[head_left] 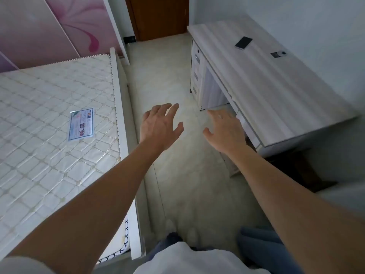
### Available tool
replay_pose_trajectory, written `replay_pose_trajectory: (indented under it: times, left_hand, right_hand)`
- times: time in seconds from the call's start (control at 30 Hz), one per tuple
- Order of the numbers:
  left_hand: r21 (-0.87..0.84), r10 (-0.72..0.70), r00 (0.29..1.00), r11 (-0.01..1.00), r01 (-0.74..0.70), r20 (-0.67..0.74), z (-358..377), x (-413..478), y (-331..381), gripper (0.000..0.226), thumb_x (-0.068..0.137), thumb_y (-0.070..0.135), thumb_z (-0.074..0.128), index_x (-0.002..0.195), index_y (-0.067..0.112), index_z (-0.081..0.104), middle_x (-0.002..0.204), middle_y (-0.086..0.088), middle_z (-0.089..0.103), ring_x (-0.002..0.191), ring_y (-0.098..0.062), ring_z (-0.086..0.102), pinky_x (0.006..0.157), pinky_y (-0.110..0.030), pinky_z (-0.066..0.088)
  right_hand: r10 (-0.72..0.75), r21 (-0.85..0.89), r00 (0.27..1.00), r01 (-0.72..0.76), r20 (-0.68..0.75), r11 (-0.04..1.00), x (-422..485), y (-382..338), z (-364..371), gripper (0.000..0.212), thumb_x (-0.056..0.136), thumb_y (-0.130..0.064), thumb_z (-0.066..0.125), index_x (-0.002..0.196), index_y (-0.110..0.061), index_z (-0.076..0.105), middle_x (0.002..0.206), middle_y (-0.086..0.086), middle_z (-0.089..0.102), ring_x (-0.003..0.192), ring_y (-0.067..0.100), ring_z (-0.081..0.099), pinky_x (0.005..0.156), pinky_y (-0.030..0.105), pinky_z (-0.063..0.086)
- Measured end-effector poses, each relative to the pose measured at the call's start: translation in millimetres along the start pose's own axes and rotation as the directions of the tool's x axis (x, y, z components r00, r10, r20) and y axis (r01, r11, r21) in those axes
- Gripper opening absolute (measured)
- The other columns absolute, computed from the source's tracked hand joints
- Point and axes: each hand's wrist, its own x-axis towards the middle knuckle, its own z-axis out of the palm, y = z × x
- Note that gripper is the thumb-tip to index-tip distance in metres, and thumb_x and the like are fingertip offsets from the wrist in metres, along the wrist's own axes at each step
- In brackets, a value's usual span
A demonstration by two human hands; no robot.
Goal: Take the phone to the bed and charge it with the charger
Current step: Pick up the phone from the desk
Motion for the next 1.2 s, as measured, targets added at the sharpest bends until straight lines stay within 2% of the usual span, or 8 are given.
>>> replay_pose_trajectory:
  times: [0.23, 0.53, 0.87, 1.2]
  left_hand:
    - [0.01, 0.015, 1.0, 1.0, -0.015, 0.011, 15.9, 44.8, -20.4, 0.06, 0.095, 0.054, 0.043, 0.149, 0.027, 0.036, 0.15, 0.0, 0.049, 0.137, -0.027, 0.042, 0.108, -0.047, 0.039]
    - [-0.037, 0.035, 0.999, 0.999, -0.035, -0.011, 36.9, 144.2, -81.4, 0.06, 0.094, 0.052, 0.045, 0.148, 0.027, 0.04, 0.148, -0.001, 0.051, 0.136, -0.027, 0.044, 0.109, -0.047, 0.04]
    - [-0.042, 0.101, 0.994, 0.994, -0.102, -0.03, 55.7, 255.4, -150.5, 0.059, 0.094, 0.052, 0.045, 0.147, 0.026, 0.042, 0.147, 0.0, 0.053, 0.133, -0.025, 0.047, 0.108, -0.045, 0.04]
    - [-0.08, 0.119, 0.993, 0.99, -0.118, 0.0, 80.4, 348.3, -174.9, 0.058, 0.094, 0.05, 0.048, 0.146, 0.024, 0.045, 0.145, -0.001, 0.055, 0.132, -0.026, 0.049, 0.106, -0.044, 0.04]
  right_hand:
    - [-0.004, -0.009, 1.0, 0.004, 0.012, 1.0, 51.4, -0.3, 12.9, 0.056, 0.09, -0.041, 0.049, 0.14, -0.016, 0.041, 0.136, 0.01, 0.054, 0.121, 0.03, 0.053, 0.099, 0.044, 0.044]
    - [0.043, 0.0, 0.999, -0.043, 0.009, 0.999, 154.8, -22.1, 36.5, 0.055, 0.09, -0.041, 0.051, 0.138, -0.016, 0.042, 0.133, 0.01, 0.056, 0.119, 0.028, 0.055, 0.099, 0.043, 0.046]
    - [0.089, -0.06, 0.996, -0.089, 0.004, 0.994, 268.0, -56.8, 58.6, 0.055, 0.092, -0.046, 0.048, 0.14, -0.021, 0.038, 0.142, 0.006, 0.05, 0.13, 0.026, 0.048, 0.111, 0.044, 0.035]
    - [0.143, -0.04, 0.99, -0.142, 0.012, 0.989, 350.3, -45.6, 75.3, 0.055, 0.092, -0.044, 0.052, 0.141, -0.02, 0.041, 0.142, 0.006, 0.051, 0.13, 0.027, 0.048, 0.112, 0.043, 0.034]
